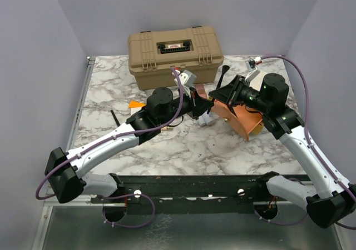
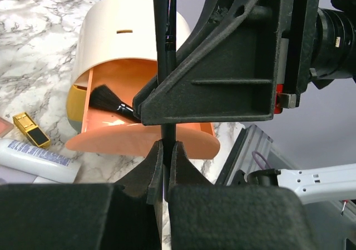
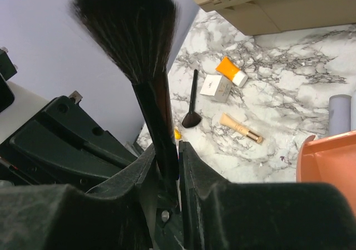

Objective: Organize the makeup
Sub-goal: Pick up the makeup brush from the center of the board.

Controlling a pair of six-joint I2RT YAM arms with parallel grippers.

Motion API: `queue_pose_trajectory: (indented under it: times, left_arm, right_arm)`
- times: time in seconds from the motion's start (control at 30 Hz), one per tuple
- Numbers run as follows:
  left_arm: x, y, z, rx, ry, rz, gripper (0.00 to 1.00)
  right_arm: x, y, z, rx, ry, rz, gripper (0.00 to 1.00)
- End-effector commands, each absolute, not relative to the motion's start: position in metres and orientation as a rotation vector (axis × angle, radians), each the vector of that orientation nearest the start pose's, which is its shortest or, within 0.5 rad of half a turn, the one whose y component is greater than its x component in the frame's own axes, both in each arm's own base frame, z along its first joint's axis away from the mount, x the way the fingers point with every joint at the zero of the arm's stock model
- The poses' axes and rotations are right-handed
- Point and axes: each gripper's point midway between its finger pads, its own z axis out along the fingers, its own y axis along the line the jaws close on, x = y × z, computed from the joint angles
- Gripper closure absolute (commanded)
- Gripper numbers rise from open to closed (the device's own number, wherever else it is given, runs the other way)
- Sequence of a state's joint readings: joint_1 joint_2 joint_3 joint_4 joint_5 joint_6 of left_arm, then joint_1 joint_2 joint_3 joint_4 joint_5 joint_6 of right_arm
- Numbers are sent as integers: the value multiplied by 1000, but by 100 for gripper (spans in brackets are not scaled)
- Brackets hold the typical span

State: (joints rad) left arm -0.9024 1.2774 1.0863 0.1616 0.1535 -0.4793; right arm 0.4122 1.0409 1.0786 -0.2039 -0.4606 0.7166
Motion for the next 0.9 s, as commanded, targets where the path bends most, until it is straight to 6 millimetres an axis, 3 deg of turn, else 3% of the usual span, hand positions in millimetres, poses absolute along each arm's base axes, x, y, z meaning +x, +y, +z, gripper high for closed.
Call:
queue_pose_trajectory:
  times: [0.0, 0.2, 0.23, 0.3, 0.33, 0.47, 0.63, 0.87]
  left_arm:
    - [222, -379, 358, 535, 1590, -1245, 100]
    - [230, -369, 355, 466, 1599, -1195, 100]
    - [232, -367, 354, 452, 1603, -1184, 91]
    - [234, -365, 352, 435, 1609, -1173, 56]
    - [235, -365, 351, 424, 1612, -1169, 44]
    - [241, -357, 352, 373, 1613, -1136, 19]
    - [248, -343, 350, 320, 1615, -1068, 14]
    - [246, -344, 336, 336, 1656, -1058, 14]
  right_arm:
    - [272, 231, 348, -79, 1871, 1197, 76]
    - [270, 224, 358, -73, 1840, 1163, 97]
    - [271, 222, 357, -68, 1852, 1145, 99]
    - [272, 220, 355, -71, 1880, 1113, 100]
    - [273, 218, 353, -71, 1898, 1088, 100]
    - [276, 205, 351, -68, 1948, 971, 100]
    - [278, 175, 348, -104, 2033, 716, 100]
    - [270, 128, 317, -155, 2268, 344, 100]
